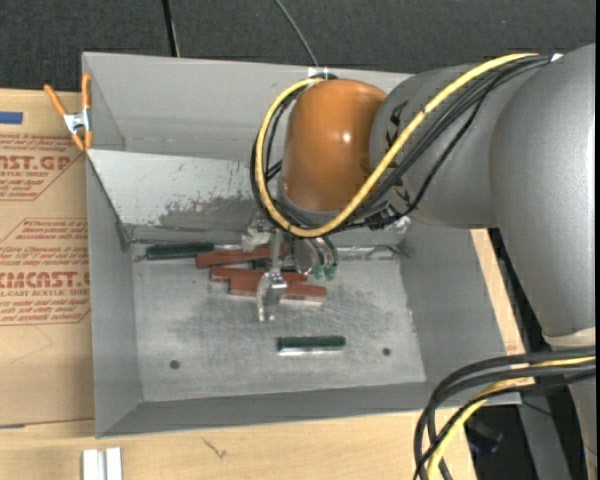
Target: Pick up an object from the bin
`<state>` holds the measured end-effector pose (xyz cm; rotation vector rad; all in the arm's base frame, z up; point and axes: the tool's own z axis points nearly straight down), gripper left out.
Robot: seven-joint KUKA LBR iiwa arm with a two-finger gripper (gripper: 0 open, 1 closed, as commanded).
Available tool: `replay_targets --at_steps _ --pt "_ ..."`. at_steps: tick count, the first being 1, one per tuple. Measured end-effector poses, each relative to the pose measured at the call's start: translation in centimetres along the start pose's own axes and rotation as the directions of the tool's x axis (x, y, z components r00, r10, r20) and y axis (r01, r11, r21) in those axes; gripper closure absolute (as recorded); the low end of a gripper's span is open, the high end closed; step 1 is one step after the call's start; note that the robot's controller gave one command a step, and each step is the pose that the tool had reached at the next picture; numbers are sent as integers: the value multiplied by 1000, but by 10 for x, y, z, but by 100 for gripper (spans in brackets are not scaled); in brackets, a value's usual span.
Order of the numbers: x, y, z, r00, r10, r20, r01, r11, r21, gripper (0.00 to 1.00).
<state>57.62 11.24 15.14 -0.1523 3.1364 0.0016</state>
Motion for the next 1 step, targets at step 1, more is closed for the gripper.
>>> replay_targets --at_steps 1 --pt "0 0 0 1000 0 0 0 1000 0 0"
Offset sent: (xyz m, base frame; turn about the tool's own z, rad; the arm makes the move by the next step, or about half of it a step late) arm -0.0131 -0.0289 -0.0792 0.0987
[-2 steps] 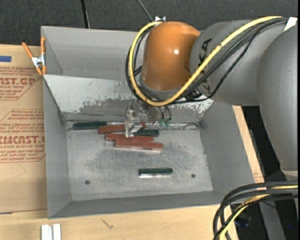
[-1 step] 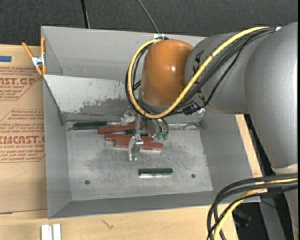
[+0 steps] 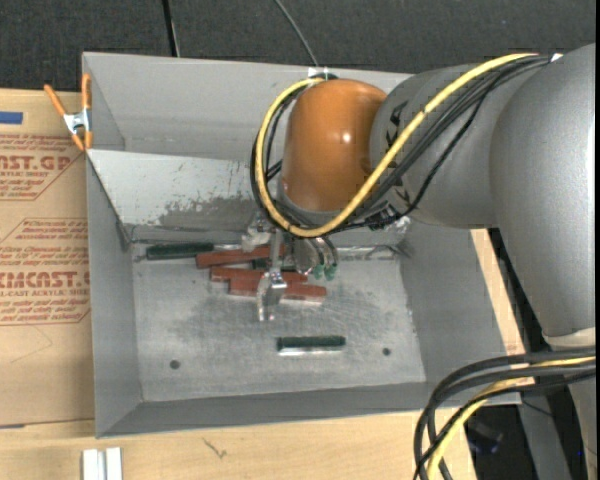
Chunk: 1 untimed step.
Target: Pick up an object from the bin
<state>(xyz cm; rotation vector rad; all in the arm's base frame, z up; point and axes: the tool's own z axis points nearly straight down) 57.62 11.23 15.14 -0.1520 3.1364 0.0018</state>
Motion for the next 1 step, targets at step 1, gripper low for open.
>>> replay_targets --at_steps 1 --pt "4 -24 66 995 97 36 -97 995 -10 100"
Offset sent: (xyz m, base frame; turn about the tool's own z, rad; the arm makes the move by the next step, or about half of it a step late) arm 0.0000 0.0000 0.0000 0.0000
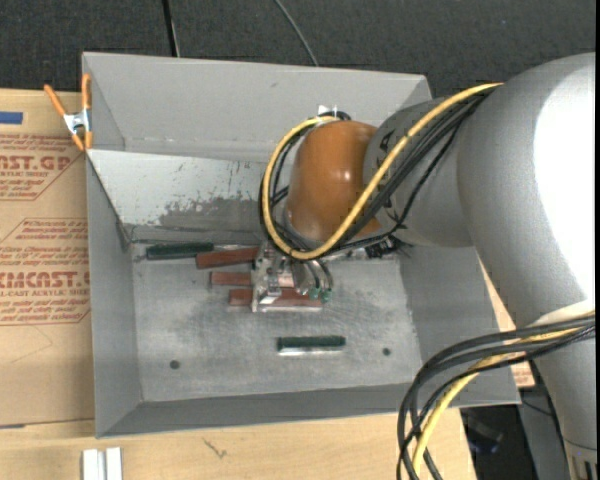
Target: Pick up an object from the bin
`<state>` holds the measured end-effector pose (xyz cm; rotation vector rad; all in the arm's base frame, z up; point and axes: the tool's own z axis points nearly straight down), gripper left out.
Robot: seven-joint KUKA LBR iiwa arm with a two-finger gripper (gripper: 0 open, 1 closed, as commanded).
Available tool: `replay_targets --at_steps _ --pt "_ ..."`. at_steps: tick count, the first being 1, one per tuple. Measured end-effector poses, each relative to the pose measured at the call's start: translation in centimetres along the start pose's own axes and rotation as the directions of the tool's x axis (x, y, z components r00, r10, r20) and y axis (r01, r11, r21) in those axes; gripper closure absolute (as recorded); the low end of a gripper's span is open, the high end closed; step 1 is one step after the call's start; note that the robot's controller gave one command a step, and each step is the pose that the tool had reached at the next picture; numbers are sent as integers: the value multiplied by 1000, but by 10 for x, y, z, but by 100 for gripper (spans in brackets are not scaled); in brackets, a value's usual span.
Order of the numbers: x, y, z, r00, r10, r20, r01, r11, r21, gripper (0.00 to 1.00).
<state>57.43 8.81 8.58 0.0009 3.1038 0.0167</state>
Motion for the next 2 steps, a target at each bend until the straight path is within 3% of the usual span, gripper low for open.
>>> replay_targets --at_steps 1,2 --pt "0 0 0 1000 0 0 0 1000 0 100" --pt "-25 14 -179 989 -143 -27 143 990 5 100"
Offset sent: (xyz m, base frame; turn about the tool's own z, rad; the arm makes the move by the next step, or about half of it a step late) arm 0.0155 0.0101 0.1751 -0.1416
